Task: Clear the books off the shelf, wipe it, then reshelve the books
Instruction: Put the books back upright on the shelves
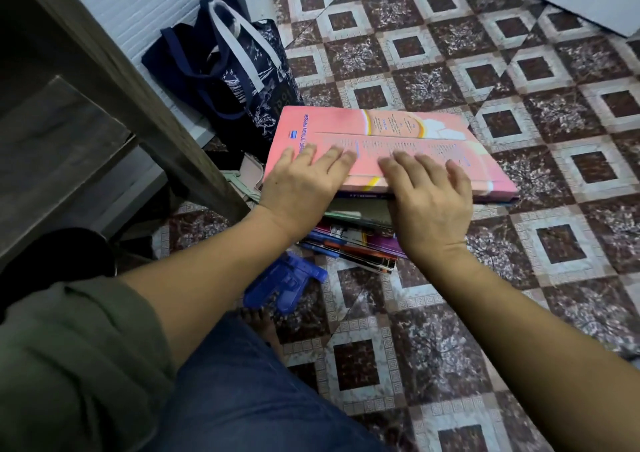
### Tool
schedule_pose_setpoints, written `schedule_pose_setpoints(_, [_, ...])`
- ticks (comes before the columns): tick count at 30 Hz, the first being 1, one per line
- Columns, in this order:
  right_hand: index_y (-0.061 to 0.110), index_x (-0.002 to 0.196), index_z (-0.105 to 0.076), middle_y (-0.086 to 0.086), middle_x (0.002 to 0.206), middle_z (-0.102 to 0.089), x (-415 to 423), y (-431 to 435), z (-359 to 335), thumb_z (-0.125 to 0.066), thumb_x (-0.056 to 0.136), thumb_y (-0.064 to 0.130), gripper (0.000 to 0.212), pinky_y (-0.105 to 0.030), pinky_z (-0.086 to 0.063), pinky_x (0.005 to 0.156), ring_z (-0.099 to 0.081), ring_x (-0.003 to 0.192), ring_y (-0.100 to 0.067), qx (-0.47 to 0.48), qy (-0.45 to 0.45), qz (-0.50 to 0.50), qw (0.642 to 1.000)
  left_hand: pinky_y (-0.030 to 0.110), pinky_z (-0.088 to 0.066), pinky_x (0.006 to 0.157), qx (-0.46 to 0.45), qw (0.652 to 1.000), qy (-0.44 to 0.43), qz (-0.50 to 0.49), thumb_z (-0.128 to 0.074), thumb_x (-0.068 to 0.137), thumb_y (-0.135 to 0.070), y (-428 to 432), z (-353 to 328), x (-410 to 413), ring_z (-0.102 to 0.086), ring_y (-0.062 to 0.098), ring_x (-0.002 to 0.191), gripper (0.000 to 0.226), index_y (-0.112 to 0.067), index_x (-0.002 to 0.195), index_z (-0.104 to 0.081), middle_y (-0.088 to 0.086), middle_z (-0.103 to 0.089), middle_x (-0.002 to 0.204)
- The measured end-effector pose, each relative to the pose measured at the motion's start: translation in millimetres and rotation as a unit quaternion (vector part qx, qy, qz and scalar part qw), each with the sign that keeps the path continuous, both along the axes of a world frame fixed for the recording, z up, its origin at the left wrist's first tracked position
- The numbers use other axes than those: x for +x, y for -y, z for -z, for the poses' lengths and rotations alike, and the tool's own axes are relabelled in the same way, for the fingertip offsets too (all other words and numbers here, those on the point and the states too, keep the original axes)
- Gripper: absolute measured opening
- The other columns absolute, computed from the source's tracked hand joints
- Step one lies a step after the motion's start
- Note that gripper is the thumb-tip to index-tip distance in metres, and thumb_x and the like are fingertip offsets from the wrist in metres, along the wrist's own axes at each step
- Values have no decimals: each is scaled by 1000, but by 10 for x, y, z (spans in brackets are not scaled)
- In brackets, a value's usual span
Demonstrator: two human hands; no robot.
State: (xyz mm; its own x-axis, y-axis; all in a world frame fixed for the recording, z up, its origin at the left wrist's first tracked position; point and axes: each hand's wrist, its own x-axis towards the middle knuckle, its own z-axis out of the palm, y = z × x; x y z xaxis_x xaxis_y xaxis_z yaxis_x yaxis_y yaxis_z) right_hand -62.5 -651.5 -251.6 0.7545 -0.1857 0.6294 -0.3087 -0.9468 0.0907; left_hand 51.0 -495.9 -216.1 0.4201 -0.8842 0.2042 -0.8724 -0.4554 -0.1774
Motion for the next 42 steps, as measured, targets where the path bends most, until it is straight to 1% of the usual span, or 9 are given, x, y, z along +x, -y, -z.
schedule_pose_setpoints(7, [26, 109, -69, 7, 105, -71, -492, -116, -981, -62, 80, 17, 31, -36, -35, 79, -64, 91, -22, 45, 42, -25, 998, 39, -57, 66, -111, 990, -26, 79, -65, 71, 0, -145, -852, -336, -70, 32, 85, 48, -5, 118, -66, 12, -72, 104])
schedule_pose_setpoints(9, [25, 110, -69, 6, 104, -71, -752, -237, -1180, -66, 73, 20, 38, -37, -33, 75, -63, 89, -24, 72, 4, -29, 997, 36, -53, 65, -60, 993, -61, 82, -61, 71, -8, -236, -1151, -502, -68, 30, 87, 54, -13, 125, -63, 6, -71, 107])
schedule_pose_setpoints(11, [23, 111, -68, 3, 100, -71, -974, -352, -1267, -73, 67, 24, 44, -36, -32, 72, -62, 86, -26, 102, -46, -37, 993, 35, -50, 77, 91, 992, -87, 29, -55, 84, -21, -295, -1379, -629, -62, 25, 106, 60, -32, 141, -45, -5, -61, 129])
schedule_pose_setpoints(13, [23, 111, -67, 1, 96, -71, -1120, -466, -1240, -80, 61, 27, 51, -35, -34, 69, -63, 82, -27, 139, -96, -51, 984, 33, -46, 81, 193, 977, -90, 15, -54, 87, -30, -369, -1475, -725, -58, 19, 112, 61, -44, 143, -33, -12, -54, 135])
schedule_pose_setpoints(20, [27, 113, -65, 4, 97, -70, -1103, -1051, -1048, -82, 59, 30, 56, -35, -41, 71, -64, 86, -25, 204, -175, -122, 955, 29, -44, 68, 239, 961, -136, -11, -57, 83, -36, -1038, -1505, -925, -62, 18, 96, 49, -46, 129, -46, -10, -65, 111])
schedule_pose_setpoints(30, [30, 115, -64, 5, 101, -69, -154, -2237, -1707, -73, 62, 33, 54, -37, -40, 70, -59, 82, -27, 135, -80, -345, 925, 35, -47, 80, 123, 954, -90, -258, -51, 77, -45, -2682, -2227, -927, -62, 22, 109, 57, -53, 133, -42, -14, -62, 128])
schedule_pose_setpoints(34, [31, 113, -65, 7, 100, -69, 260, -2862, -2071, -68, 65, 33, 48, -38, -37, 71, -59, 84, -27, 94, -44, -402, 910, 38, -50, 78, 70, 930, -25, -359, -56, 76, -45, -3296, -2505, -973, -65, 31, 101, 57, -51, 132, -46, -5, -67, 120])
schedule_pose_setpoints(39, [30, 114, -65, 7, 108, -69, 632, -3607, -2493, -40, 78, 40, 44, -39, -33, 76, -60, 89, -26, 75, 40, -472, 878, 42, -48, 79, -1, 882, 80, -465, -70, 83, -35, -3911, -2679, -1055, -62, 34, 103, 61, -41, 139, -46, 3, -64, 124])
schedule_pose_setpoints(42, [28, 110, -67, 7, 107, -70, 917, -4002, -2504, -44, 84, 32, 35, -38, -34, 74, -62, 85, -25, 35, 100, -491, 865, 44, -49, 75, -57, 859, 134, -491, -73, 78, -27, -4265, -2560, -969, -63, 39, 99, 66, -34, 139, -48, 9, -66, 121])
